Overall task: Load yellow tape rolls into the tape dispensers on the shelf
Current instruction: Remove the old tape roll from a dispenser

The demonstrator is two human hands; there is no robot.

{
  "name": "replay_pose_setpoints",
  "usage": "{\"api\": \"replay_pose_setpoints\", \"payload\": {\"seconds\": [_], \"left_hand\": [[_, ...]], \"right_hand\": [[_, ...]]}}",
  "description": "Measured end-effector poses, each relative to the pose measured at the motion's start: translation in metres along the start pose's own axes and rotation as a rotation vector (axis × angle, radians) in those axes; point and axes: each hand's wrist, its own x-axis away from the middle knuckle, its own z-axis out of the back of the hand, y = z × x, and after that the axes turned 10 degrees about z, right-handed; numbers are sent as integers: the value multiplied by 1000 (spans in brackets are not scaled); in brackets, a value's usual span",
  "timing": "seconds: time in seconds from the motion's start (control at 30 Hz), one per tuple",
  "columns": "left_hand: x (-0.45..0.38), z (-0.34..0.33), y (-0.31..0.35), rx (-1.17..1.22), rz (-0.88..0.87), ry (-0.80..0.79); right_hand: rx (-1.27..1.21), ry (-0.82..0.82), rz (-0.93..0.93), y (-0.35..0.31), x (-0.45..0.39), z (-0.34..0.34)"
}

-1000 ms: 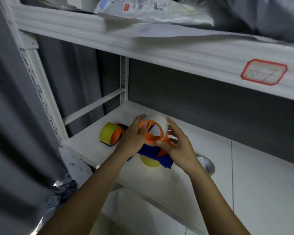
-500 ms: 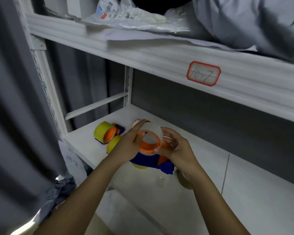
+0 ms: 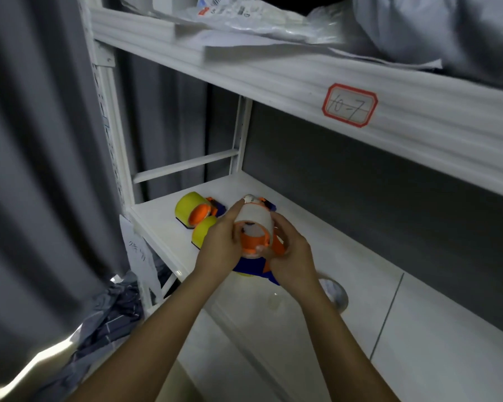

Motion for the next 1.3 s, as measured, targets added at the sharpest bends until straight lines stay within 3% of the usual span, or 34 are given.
{"api": "replay_pose_setpoints", "payload": {"seconds": [0.4,0.7,0.8,0.87,1.07,1.2,1.3], "left_hand": [[-13,23,-9,-27,4,70],[-24,31,-35,35,-26,44],[-29,34,-39,27,-5,55],[-30,34,-39,30,-25,39],[-39,47,-40,48,44,-133],[-37,58,-32,74,37,-287],[-31,61,-24,39,12,-221]], "right_hand": [[-127,161,-31,-7,-5,-43],[136,33,-53,-16,-10,-50],[436,87,-10,-17,-10,-52],[509,94,14,-21,-12,-55],[244,-4,-104,-26,-23,-53],[225,10,-76,-23,-22,-46],[269,69,0,-24,-21,-51]]}}
